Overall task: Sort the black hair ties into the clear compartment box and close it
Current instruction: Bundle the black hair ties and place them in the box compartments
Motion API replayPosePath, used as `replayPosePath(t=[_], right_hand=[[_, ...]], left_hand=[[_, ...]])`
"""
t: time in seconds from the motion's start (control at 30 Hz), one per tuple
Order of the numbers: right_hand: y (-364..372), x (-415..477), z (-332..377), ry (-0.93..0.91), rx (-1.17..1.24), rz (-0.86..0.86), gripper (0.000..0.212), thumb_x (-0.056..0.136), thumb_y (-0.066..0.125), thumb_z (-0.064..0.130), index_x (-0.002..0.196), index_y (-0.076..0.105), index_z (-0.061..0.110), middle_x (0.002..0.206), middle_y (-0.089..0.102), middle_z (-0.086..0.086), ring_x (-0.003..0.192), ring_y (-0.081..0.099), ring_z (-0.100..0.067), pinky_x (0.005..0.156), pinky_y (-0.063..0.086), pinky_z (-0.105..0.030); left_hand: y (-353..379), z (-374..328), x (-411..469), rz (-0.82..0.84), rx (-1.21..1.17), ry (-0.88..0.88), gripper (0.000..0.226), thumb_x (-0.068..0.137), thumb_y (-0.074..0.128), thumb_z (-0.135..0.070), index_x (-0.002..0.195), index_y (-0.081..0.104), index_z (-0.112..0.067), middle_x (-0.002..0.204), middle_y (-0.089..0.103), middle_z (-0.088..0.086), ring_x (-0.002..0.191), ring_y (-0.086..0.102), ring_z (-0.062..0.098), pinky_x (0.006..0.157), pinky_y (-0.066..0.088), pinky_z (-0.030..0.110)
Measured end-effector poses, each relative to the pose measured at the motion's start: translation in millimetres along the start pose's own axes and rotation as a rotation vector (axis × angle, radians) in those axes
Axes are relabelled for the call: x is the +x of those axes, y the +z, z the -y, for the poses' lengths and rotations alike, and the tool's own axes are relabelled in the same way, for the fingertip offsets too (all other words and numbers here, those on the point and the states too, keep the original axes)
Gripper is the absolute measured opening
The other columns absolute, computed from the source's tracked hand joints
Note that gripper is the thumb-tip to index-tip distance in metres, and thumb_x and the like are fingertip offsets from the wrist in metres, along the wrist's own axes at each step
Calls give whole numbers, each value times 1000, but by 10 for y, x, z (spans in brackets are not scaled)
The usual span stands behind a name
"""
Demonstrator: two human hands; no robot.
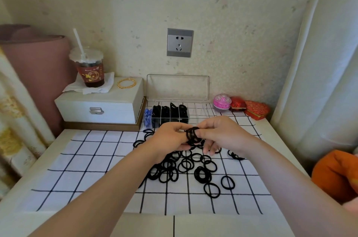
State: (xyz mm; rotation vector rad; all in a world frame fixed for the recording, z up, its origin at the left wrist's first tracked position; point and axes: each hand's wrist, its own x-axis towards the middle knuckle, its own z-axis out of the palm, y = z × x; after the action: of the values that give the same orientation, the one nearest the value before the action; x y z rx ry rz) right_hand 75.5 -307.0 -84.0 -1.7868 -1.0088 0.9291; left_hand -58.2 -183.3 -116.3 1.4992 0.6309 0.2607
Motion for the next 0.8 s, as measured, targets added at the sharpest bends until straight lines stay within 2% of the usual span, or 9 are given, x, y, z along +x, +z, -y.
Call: replayPosePath(t=[0.1, 0.23, 0.33, 0.43, 0.5, 0.57, 0.67, 0.73, 0.8], right_hand=[[32, 8, -11, 21, -132, -56, 4, 93, 68, 13, 96, 70, 14, 82, 75, -12, 60, 71, -22, 54, 57, -32], [48, 21, -48, 15, -233, -99, 4, 91, 71, 16, 95, 71, 16, 74, 75, -9, 59, 72, -25, 63, 60, -42], [62, 46, -85, 12, -301, -144, 2, 90, 70, 20, 91, 70, 23, 73, 75, -14, 61, 74, -29, 59, 60, -37], [76, 53, -115, 8, -311, -129, 3, 90, 70, 22, 93, 70, 21, 76, 76, -13, 63, 74, -29, 56, 60, -34], [69, 49, -139, -3, -322, -127, 11, 91, 71, 24, 100, 68, 19, 78, 76, -7, 57, 71, -22, 50, 57, -30], [44, 37, -153, -21, -384, -137, 8, 89, 72, 26, 95, 67, 22, 75, 75, 0, 52, 65, -14, 47, 51, -24], [13, 15, -173, -53, -569, -1, 4, 83, 77, 26, 84, 74, 25, 73, 71, 11, 62, 64, -3, 58, 48, -18], [46, -14, -193, -25, -686, 152, 9, 79, 80, 28, 88, 77, 29, 71, 66, 18, 68, 61, 2, 64, 47, -18], [95, -29, -216, 0, -801, 229, 21, 78, 81, 30, 99, 76, 32, 72, 62, 18, 68, 58, 1, 66, 47, -22]], left_hand=[[13, -6, 0, 25, -54, -27, 32, 84, 77, -17, 115, 71, -15, 106, 75, 8, 97, 73, 14, 85, 59, 28], [4, -33, 0, 86, -123, -78, 25, 96, 61, -18, 118, 69, -9, 106, 75, 11, 98, 72, 20, 87, 59, 33], [18, -36, -15, 126, -60, -49, 30, 91, 69, -23, 119, 70, -12, 108, 75, 5, 98, 72, 17, 88, 58, 32], [9, 15, 6, 72, 59, -20, 33, 89, 71, -9, 121, 68, -11, 108, 75, 6, 97, 73, 15, 85, 59, 28], [-18, 35, 17, 40, 100, -27, 29, 90, 68, -7, 119, 70, -12, 105, 76, 6, 95, 73, 15, 84, 59, 28], [-56, 30, 13, -7, 164, -23, 27, 91, 68, -7, 116, 72, -15, 101, 76, 4, 93, 73, 13, 81, 60, 25], [-118, 36, 26, -64, 241, 1, 29, 90, 69, -10, 117, 72, -17, 101, 75, 1, 91, 72, 10, 80, 59, 23], [-140, 41, 37, -73, 274, 5, 32, 89, 71, -12, 120, 70, -19, 104, 74, -1, 92, 71, 9, 82, 59, 24], [-145, 47, 49, -69, 273, 1, 34, 89, 71, -12, 122, 69, -19, 107, 73, 0, 95, 71, 10, 83, 59, 25]])
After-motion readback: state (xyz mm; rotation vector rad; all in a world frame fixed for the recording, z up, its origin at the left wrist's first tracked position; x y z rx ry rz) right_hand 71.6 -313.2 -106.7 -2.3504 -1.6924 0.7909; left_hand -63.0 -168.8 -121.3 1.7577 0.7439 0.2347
